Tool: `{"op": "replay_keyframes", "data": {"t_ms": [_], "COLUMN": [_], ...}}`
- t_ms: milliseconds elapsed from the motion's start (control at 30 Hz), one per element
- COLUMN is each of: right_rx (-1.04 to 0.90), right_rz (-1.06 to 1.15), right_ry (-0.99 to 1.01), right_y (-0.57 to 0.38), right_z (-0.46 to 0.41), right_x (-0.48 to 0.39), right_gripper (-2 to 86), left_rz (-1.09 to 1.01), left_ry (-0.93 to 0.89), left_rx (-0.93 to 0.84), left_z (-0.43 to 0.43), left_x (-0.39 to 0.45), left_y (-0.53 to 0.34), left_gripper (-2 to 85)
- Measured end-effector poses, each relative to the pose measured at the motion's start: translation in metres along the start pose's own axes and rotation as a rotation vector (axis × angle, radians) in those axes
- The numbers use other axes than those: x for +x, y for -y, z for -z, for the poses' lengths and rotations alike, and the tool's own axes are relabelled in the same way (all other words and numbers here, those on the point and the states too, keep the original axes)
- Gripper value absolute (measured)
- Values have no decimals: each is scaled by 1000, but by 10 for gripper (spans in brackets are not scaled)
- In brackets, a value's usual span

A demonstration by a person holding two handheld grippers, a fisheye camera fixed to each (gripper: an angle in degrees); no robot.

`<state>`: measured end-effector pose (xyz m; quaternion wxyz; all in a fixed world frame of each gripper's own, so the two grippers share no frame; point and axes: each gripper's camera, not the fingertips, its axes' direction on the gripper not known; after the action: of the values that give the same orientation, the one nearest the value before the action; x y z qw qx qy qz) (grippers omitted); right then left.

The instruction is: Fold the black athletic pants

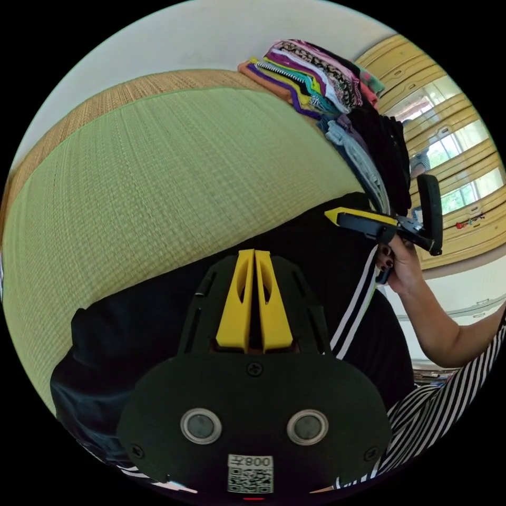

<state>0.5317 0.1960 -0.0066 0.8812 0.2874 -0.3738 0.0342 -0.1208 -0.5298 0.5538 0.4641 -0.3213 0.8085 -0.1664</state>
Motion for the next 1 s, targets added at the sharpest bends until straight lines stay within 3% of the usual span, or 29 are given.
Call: {"op": "replay_keyframes", "data": {"t_ms": [200, 333, 533, 667, 800, 1000], "right_rx": [93, 65, 156, 91, 115, 248], "right_rz": [-124, -213, -249, -278, -289, -363], "right_ry": [-70, 73, 100, 55, 116, 132], "right_y": [-21, -32, -70, -98, -115, -157], "right_z": [38, 41, 89, 89, 101, 142], "right_x": [48, 91, 121, 142, 156, 184], "right_gripper": [2, 2, 2, 3, 7, 45], "left_rz": [-14, -12, -88, -106, -64, -202], "left_ry": [27, -1, -48, 6, -61, -152], "left_rx": [-33, -40, 3, -152, -87, -71], "left_z": [-29, -49, -64, -109, -114, -137], "left_x": [20, 30, 63, 82, 91, 139], "left_y": [15, 27, 44, 61, 72, 105], "left_gripper": [2, 2, 2, 3, 6, 33]}}
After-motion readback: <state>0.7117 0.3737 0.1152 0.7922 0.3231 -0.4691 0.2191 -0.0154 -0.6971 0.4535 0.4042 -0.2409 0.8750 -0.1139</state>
